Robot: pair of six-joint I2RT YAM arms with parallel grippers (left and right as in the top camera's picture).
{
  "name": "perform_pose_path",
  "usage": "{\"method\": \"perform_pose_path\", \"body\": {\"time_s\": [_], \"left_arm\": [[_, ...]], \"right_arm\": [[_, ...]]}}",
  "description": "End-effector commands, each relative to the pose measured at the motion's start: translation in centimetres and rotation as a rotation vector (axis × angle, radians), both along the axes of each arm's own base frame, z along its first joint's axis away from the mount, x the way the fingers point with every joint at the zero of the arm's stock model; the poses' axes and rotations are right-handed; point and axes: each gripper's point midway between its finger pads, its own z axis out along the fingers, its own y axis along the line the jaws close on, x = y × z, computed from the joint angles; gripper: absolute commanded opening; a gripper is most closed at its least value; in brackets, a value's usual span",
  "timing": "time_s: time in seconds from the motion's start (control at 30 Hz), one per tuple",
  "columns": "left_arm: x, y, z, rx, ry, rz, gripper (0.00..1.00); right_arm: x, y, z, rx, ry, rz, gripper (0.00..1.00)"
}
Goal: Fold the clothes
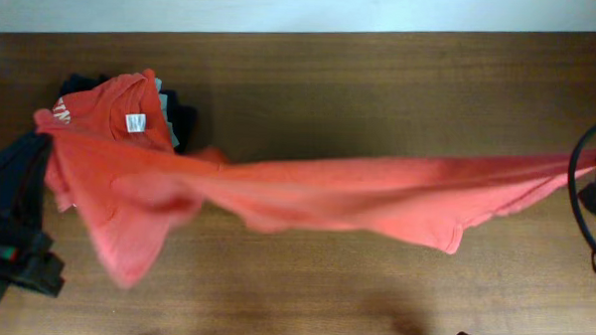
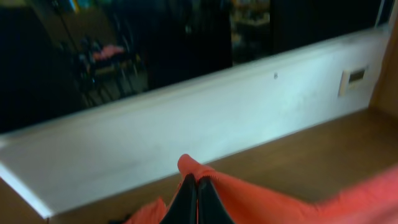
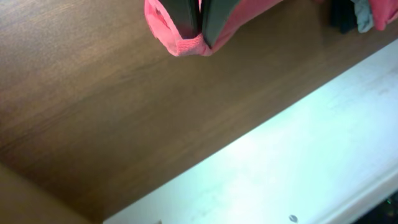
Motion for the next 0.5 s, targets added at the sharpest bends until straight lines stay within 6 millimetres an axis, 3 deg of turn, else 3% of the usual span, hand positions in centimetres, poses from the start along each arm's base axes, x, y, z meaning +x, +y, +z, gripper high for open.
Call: {"method": "perform_pose_path", "body": {"time_s": [0.0,0.13,0.23,0.37,0.47], "left_arm": [[0.3,0.2,1.5,-0.012,-0.058,0.016,0.01],[1.4,-0.1,2.3,-0.007,-0.083,0.016,0.00],[5.0,-0.1,1.8,0.015,-0.050,0.070,0.00],[11.2,-0.5,-1.1,0.067,0.067,0.140,0.00],[17.6,-2.3,-5.3,0.121,0.196,0.133,0.00]], "right_arm": [[-0.9,0.4,1.8,-0.023,-0.061,-0.014,0.04],[-1.0,0.4,2.7,-0.036,-0.087,-0.014,0.04],[0.2,-0.2,2.2,-0.025,-0.065,-0.015,0.04],[3.2,-1.7,0.6,0.023,-0.004,-0.025,0.04],[6.4,-3.3,-1.8,0.066,0.069,-0.020,0.04]]}}
